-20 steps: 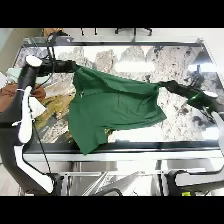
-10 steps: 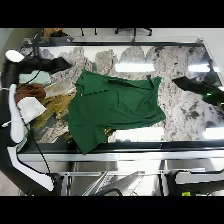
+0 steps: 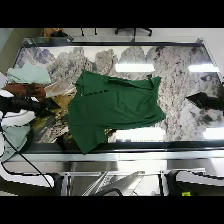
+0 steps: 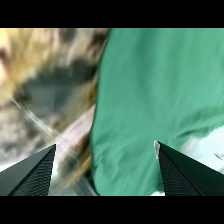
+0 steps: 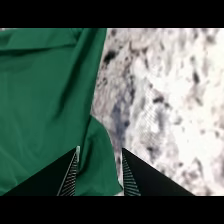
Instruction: Fold the shirts.
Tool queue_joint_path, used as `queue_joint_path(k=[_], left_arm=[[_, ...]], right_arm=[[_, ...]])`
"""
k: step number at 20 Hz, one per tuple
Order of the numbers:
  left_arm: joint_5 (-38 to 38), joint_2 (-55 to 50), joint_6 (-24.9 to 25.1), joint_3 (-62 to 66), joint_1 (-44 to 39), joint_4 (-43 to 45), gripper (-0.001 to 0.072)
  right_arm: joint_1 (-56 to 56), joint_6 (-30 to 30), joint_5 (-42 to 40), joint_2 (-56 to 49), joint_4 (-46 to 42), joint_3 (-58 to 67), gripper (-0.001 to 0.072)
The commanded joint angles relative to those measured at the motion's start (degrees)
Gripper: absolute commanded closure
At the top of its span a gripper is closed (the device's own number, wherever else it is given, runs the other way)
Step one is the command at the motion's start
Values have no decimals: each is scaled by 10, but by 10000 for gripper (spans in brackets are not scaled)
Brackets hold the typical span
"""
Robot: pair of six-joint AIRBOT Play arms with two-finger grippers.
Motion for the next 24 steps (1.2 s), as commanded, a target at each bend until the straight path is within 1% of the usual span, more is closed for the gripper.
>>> queue_joint_path(k=[1,6,7,9,10,11,12,14,17,22,24], left_arm=[[18,-13,27,-82,-10,-18,3],[33,-53,27,-87,-91,-24,5],[39,-53,27,-87,-107,-23,142],[40,-53,27,-70,-125,-22,507],[33,-53,27,-52,-129,-22,685],[27,-53,25,-34,-129,-22,693],[20,-53,19,-10,-129,-22,693],[10,-53,6,30,-124,-19,693],[10,-53,-6,68,-120,-18,693],[12,-53,-3,68,-120,-17,693],[10,-53,-3,68,-120,-17,693]], right_arm=[[-7,6,25,3,-8,-22,390],[-7,6,52,3,-9,-22,390],[-7,6,54,3,-13,-23,389],[-7,7,56,3,-42,-23,381],[-7,13,56,2,-57,-23,353],[-7,14,56,1,-69,-23,230],[-6,19,56,-1,-78,-24,200],[7,21,54,-4,-82,-33,200],[58,19,33,-26,-82,-60,200],[172,21,-14,-101,-82,-80,202],[201,21,-36,-125,-82,-80,203]])
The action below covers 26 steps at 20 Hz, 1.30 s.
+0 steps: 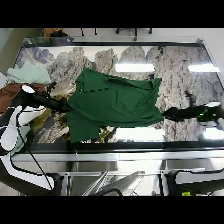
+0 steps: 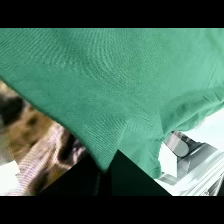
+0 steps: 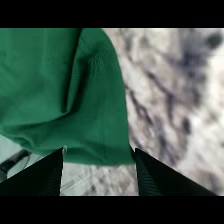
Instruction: Fold the shirts.
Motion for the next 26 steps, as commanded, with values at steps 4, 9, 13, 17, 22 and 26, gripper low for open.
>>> queue_joint_path(k=[4,9,13,17,22,26], left_arm=[[-13,0,0,3,2,0,693],[-56,47,0,61,2,-56,693],[-71,175,-1,193,19,-189,693],[-20,316,-2,355,70,-265,693],[82,479,6,438,154,-120,693],[69,529,39,334,197,-107,693]], right_arm=[[56,5,6,-36,2,0,398],[47,13,95,61,37,60,687],[-18,15,118,195,215,219,688],[-117,15,61,293,309,418,687],[-183,20,9,349,288,558,687],[-182,31,47,336,267,566,686]])
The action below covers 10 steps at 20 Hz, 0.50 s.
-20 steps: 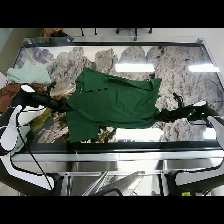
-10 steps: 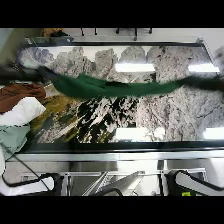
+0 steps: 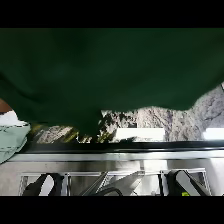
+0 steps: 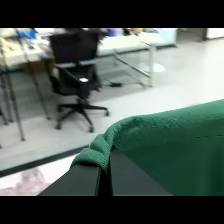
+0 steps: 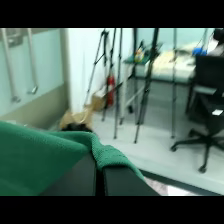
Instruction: Fold the shirts.
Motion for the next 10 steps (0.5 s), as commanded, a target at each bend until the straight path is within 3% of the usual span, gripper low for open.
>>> queue_joint_path(k=[1,3,6,10], left_arm=[[-1,35,25,-80,21,32,693],[-32,2,56,-145,-31,32,693],[-30,-84,100,-240,-141,35,693],[53,-250,105,-290,-212,92,693]], right_arm=[[-9,12,54,-16,-11,15,686],[-8,12,103,-42,-7,-39,686],[-6,-26,98,-55,-9,-217,687],[38,-76,-19,-104,-89,-444,687]])
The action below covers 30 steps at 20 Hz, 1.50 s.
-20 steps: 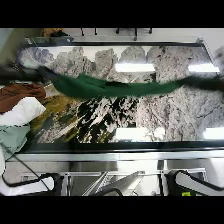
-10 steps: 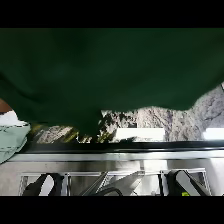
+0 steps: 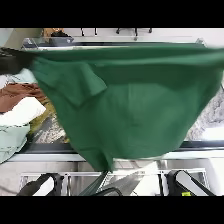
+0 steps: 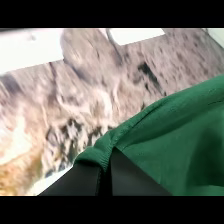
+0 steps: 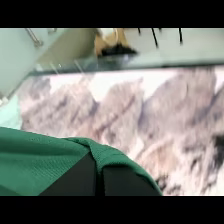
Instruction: Fold the shirts.
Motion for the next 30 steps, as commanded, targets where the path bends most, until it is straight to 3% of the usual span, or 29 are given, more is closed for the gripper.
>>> queue_joint_path(k=[1,4,7,10,13,16,19,22,30], left_arm=[[58,-147,17,-35,-58,55,693],[60,-291,15,37,-74,71,693],[69,-410,-31,155,-74,71,693],[57,-469,-64,259,-72,71,693],[19,-485,-96,306,-73,72,694],[-41,-472,-123,276,-73,74,695],[-77,-448,-169,215,-73,139,695],[-59,-433,-178,141,-77,176,694],[15,-433,-176,44,-77,171,693]], right_arm=[[39,-50,-85,-67,-48,-164,687],[106,-72,-145,-194,-46,-165,687],[160,-70,-184,-323,-46,-92,687],[183,-38,-177,-408,-47,23,687],[187,-1,-163,-419,-98,97,687],[186,48,-100,-408,-223,122,687],[187,61,-70,-402,-297,120,687],[187,66,-76,-403,-314,96,687],[191,64,-113,-410,-314,56,686]])
